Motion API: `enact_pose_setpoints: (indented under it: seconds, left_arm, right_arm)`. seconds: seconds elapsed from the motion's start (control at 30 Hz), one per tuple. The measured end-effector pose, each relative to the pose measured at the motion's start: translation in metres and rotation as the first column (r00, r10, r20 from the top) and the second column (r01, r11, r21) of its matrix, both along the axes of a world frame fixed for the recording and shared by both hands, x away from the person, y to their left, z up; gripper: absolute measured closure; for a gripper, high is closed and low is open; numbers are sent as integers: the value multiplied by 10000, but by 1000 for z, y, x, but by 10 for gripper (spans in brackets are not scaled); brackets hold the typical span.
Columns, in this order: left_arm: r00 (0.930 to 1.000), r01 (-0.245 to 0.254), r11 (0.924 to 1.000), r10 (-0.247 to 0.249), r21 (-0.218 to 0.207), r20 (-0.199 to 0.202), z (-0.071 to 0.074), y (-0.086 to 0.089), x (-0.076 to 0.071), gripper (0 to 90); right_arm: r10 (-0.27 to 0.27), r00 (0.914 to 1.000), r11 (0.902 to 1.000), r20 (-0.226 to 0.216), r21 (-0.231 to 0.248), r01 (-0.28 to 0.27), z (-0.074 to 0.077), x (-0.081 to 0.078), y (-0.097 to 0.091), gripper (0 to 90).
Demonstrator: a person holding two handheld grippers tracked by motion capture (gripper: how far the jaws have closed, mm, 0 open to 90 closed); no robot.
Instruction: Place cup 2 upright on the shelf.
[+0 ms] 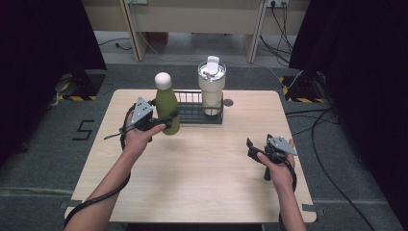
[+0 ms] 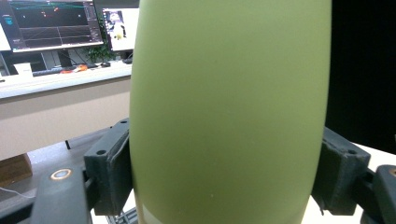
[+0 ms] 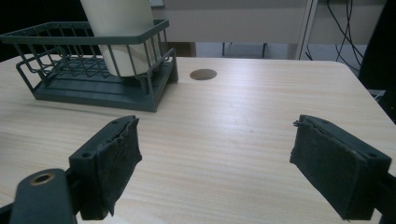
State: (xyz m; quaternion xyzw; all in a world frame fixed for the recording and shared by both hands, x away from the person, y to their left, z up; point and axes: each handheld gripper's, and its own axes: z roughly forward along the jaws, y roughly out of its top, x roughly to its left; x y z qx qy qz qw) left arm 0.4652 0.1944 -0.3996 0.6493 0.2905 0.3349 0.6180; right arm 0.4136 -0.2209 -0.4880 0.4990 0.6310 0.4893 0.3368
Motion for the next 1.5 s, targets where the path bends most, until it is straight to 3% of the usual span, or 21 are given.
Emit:
enact_pose_setpoints:
  seconds: [1.5]
  left_arm:
    - [9998, -179, 9994, 179, -289, 18, 17, -17, 36, 208]
  right_arm:
    - [-119, 9999, 9999, -11, 42, 119, 0, 0, -5, 149]
